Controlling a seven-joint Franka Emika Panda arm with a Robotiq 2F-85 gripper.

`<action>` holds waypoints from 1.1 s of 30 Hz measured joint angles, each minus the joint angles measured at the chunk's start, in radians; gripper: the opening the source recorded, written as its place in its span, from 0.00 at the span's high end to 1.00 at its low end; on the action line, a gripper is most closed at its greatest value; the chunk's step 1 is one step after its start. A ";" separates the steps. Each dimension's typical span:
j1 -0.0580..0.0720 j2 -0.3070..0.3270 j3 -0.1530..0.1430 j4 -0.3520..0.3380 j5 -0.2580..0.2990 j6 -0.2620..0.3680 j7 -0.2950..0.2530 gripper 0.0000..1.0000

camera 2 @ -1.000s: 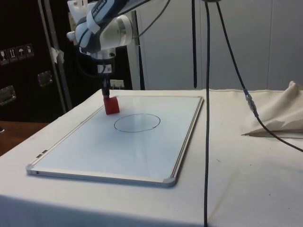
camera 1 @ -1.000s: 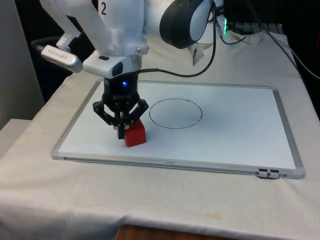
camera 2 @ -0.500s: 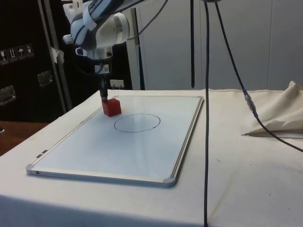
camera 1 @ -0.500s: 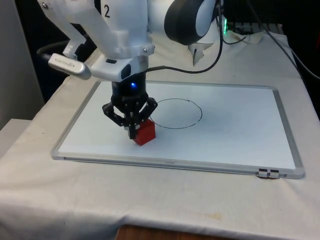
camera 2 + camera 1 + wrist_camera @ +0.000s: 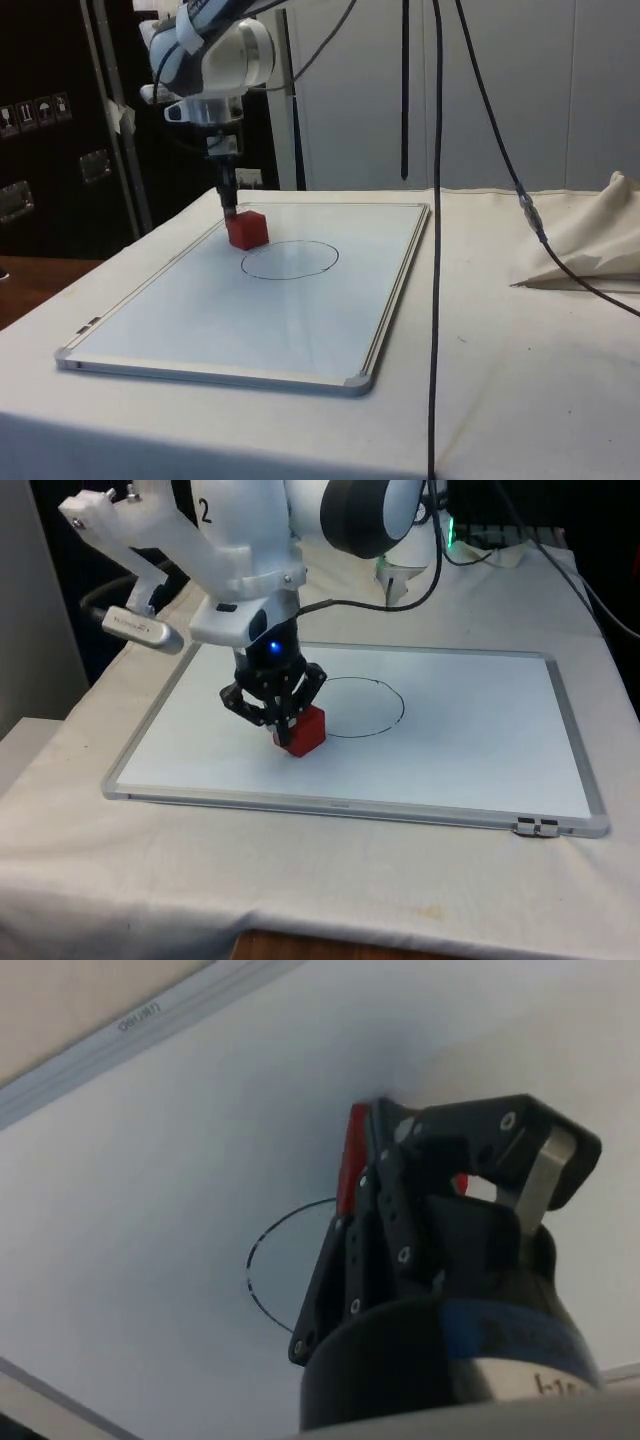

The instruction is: Push the cube into the marked area.

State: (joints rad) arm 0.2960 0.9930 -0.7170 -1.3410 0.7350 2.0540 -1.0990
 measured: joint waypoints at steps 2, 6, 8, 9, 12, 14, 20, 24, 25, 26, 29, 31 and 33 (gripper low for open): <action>-0.002 -0.014 -0.001 -0.023 0.000 -0.020 -0.015 1.00; -0.003 -0.028 -0.002 -0.045 0.000 -0.039 -0.029 1.00; -0.003 -0.036 -0.003 -0.057 0.000 -0.054 -0.036 1.00; -0.004 -0.039 -0.004 -0.062 0.000 -0.061 -0.039 1.00; -0.004 -0.049 -0.007 -0.077 0.000 -0.088 -0.050 1.00; -0.004 -0.055 -0.008 -0.086 0.001 -0.106 -0.057 1.00; -0.004 -0.073 -0.009 -0.109 0.012 -0.157 -0.079 1.00; -0.004 -0.074 -0.009 -0.109 0.024 -0.192 -0.089 1.00; -0.004 -0.075 -0.009 -0.109 0.026 -0.199 -0.091 1.00; -0.004 -0.075 -0.009 -0.109 0.028 -0.208 -0.093 1.00; -0.004 -0.076 -0.009 -0.109 0.034 -0.235 -0.099 1.00; -0.004 -0.076 -0.009 -0.109 0.036 -0.245 -0.101 1.00; -0.004 -0.077 -0.009 -0.109 0.043 -0.264 -0.106 1.00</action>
State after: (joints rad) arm 0.2920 0.9160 -0.7260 -1.4500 0.7780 1.7900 -1.2050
